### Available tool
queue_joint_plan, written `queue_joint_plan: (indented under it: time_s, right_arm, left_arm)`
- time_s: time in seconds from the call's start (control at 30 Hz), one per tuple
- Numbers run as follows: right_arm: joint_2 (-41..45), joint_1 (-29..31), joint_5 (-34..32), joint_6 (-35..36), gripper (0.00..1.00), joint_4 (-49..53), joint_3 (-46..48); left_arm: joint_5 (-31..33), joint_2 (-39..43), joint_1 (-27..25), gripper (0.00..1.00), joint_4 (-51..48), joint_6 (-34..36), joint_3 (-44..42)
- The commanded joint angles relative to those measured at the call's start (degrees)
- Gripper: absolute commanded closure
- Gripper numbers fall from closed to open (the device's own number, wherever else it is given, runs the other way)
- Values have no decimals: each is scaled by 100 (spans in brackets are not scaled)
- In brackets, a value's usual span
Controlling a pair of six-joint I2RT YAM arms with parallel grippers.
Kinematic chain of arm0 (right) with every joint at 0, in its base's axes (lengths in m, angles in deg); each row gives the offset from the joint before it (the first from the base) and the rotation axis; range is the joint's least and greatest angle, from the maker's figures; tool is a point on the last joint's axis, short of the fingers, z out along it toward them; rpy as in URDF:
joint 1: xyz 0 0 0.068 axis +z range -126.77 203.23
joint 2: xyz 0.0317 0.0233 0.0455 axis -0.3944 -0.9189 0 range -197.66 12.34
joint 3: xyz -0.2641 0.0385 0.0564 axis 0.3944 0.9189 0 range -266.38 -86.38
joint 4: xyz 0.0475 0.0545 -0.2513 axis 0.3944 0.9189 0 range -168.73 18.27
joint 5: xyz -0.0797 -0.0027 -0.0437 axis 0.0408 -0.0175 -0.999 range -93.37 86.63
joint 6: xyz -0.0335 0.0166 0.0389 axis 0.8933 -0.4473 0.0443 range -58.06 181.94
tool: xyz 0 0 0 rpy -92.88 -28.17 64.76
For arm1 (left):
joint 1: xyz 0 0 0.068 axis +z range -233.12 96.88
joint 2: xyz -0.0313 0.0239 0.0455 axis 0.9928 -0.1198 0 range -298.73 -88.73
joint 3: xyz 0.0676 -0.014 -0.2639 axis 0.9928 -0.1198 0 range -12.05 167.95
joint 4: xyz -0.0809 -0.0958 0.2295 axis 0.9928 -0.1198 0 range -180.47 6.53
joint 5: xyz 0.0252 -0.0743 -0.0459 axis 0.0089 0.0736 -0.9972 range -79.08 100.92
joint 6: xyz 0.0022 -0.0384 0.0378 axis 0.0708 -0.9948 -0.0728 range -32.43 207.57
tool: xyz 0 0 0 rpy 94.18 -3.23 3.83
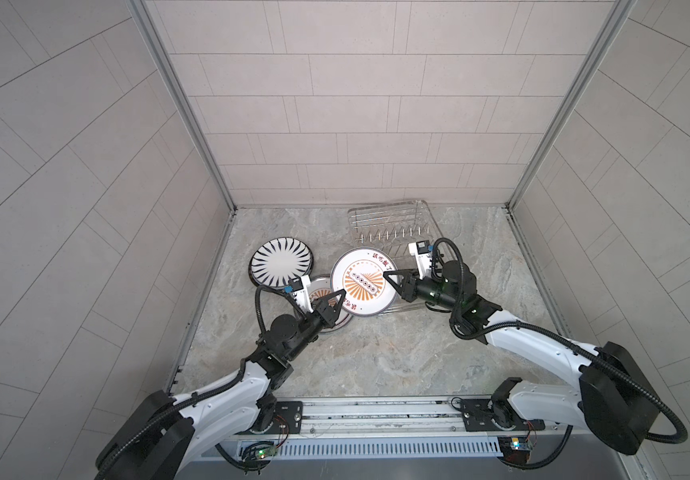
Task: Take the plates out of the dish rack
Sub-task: 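Move the plate toward the stack with the left gripper while the right releases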
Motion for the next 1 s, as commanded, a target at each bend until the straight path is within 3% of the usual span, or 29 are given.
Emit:
queue_joint_plan:
  time_s: [0.0, 0.17, 0.27, 0.33, 0.5, 0.67, 0.83, 0.97]
  right_arm:
    - [-149, 201, 113, 144, 81, 211, -141]
    - [-166, 236, 43, 216, 64, 317, -196]
    - [-109, 264, -20, 277, 40, 396, -186]
    - [-68, 308, -78, 343, 30, 511, -195]
    - [122, 494, -485, 588, 21, 918, -249]
    - [449, 812, -1248, 861, 14, 995, -94]
    - [666, 1136, -1736, 1194, 14, 1166, -69]
    - [679, 1254, -1753, 1327, 14, 1140, -38]
  left_arm:
    - [-27, 137, -52, 100, 222, 155, -3]
    - [183, 284, -51, 100, 172, 105, -74]
    - [218, 434, -1, 100, 79, 111, -89]
    - [244, 650, 37, 100, -80, 133, -95]
    - [560, 1446, 185, 100, -1113, 243, 7]
    - [402, 1916, 567, 100, -1657, 126, 54]
    - [84, 1879, 1214, 100, -1947, -322, 76]
    - [12, 1705, 1781, 100, -1737, -992, -155]
